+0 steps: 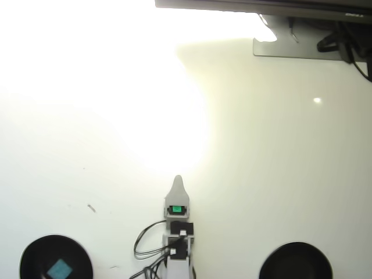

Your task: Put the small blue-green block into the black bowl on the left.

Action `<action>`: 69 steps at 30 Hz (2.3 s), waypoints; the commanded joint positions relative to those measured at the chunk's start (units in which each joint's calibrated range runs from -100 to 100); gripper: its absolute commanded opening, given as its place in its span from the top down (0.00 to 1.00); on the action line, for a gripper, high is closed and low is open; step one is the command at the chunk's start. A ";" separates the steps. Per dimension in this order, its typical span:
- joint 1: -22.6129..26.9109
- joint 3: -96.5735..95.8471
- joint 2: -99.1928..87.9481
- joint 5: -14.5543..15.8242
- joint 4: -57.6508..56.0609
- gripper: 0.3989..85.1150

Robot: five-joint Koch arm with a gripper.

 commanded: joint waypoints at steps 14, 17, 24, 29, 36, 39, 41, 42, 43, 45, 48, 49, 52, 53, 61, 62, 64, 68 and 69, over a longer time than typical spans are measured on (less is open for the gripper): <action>0.15 -2.22 -0.29 0.20 -3.69 0.42; 0.15 -2.22 -0.29 0.24 -4.26 0.42; 0.15 -2.22 -0.29 0.24 -4.75 0.42; 0.15 -2.22 -0.29 0.24 -4.75 0.42; 0.15 -2.22 -0.29 0.24 -4.75 0.42; 0.15 -2.22 -0.29 0.24 -4.75 0.42; 0.15 -2.22 -0.29 0.24 -4.75 0.42; 0.15 -2.22 -0.29 0.24 -4.75 0.42; 0.15 -2.22 -0.29 0.24 -4.75 0.42; 0.15 -2.22 -0.29 0.24 -4.75 0.42; 0.15 -2.22 -0.29 0.24 -4.75 0.42; 0.15 -2.22 -0.29 0.24 -4.75 0.42; 0.15 -2.22 -0.29 0.24 -4.75 0.42; 0.15 -2.22 -0.29 0.24 -4.75 0.42; 0.15 -2.22 -0.29 0.24 -4.75 0.42; 0.15 -2.22 -0.29 0.24 -4.75 0.42; 0.15 -2.22 -0.29 0.24 -4.75 0.42; 0.15 -2.22 -0.29 0.24 -4.75 0.42; 0.15 -2.22 -0.29 0.24 -4.75 0.42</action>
